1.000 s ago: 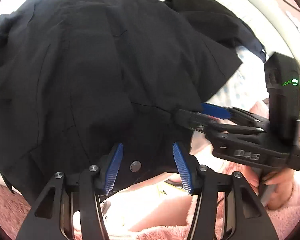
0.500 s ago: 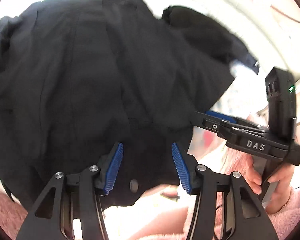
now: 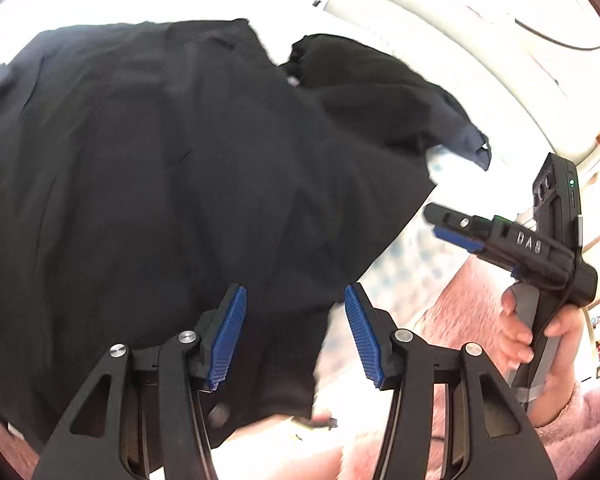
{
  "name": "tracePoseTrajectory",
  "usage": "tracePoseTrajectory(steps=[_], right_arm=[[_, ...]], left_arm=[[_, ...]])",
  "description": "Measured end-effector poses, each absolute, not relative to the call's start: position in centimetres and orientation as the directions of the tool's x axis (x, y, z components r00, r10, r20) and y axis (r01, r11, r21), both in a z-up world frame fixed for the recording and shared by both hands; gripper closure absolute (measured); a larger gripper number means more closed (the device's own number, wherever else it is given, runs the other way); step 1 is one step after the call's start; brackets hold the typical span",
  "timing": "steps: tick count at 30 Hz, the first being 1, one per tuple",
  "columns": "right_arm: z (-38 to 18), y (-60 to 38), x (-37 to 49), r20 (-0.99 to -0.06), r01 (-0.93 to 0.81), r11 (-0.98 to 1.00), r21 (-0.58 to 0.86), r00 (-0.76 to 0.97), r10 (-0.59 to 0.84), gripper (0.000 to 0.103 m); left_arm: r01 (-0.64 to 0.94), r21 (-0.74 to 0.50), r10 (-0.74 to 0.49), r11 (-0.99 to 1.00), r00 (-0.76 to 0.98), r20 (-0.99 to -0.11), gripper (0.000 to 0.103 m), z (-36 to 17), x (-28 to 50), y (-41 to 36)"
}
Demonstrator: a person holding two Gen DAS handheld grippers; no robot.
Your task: Fold clothes
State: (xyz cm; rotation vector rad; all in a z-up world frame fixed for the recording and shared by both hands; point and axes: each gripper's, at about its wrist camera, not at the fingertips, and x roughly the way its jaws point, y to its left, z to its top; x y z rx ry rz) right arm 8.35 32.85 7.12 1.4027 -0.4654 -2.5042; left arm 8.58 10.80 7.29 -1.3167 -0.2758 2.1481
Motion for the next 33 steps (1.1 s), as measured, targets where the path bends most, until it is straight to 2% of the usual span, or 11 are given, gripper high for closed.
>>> tracePoseTrajectory(steps=[3,9,12,15,19,20,22,23,26,31,33], right_arm=[[7.9,37.7,7.6,-0.767,-0.059,-0.914,0.402,-0.567,-0.301,0.037],[9.7,47.3,6.1,-0.721,-0.172,-0.893,0.415,-0.662,-0.207,0.037],[9.6,50.3,3.7,-0.702,-0.235,-0.870,0.433,-0.694,-0.162,0.031],[9.3,52.1,1.4,-0.690,-0.260,-0.860,0.440,-0.711,-0.138,0.031],[8.9,54.5,-1.7,-0.673,-0.292,-0.844,0.450,-0.732,-0.106,0.025],[8.8,55.1,-2.5,-0.669,-0.300,-0.839,0.453,-0.737,-0.098,0.041],[8.6,56.3,-4.1,-0.661,-0.316,-0.831,0.459,-0.746,-0.081,0.059],[8.5,56.9,-4.9,-0.657,-0.323,-0.826,0.461,-0.751,-0.073,0.071],[9.3,56.5,-6.0,-0.642,-0.311,-0.847,0.432,-0.766,-0.046,0.090],[14.8,50.7,-3.6,-0.543,-0.156,-0.936,0.315,-0.839,-0.043,0.092],[16.4,46.9,-2.3,-0.510,-0.055,-0.955,0.291,-0.854,-0.106,0.093]], left_arm=[[-0.444,-0.457,0.603,-0.771,-0.276,-0.748,0.056,7.5,7.1,14.2],[-0.576,-0.394,0.615,-0.716,-0.254,-0.746,0.056,9.8,5.0,22.0],[-0.600,-0.407,0.635,-0.689,-0.228,-0.738,0.054,9.9,4.8,25.1],[-0.611,-0.400,0.612,-0.683,-0.181,-0.770,0.053,8.9,5.6,25.1],[-0.575,-0.414,0.592,-0.706,-0.156,-0.791,0.053,7.5,5.2,24.8],[-0.561,-0.421,0.588,-0.713,-0.151,-0.795,0.053,7.1,5.1,24.6],[-0.537,-0.433,0.588,-0.724,-0.151,-0.795,0.053,6.7,4.9,23.9],[-0.531,-0.434,0.587,-0.728,-0.154,-0.795,0.053,6.6,4.8,23.6],[-0.524,-0.423,0.579,-0.739,-0.174,-0.796,0.053,6.3,5.0,22.2],[-0.487,-0.450,0.598,-0.748,-0.203,-0.775,0.053,5.7,5.2,18.2],[-0.466,-0.462,0.609,-0.755,-0.233,-0.758,0.053,5.8,5.0,16.5]])
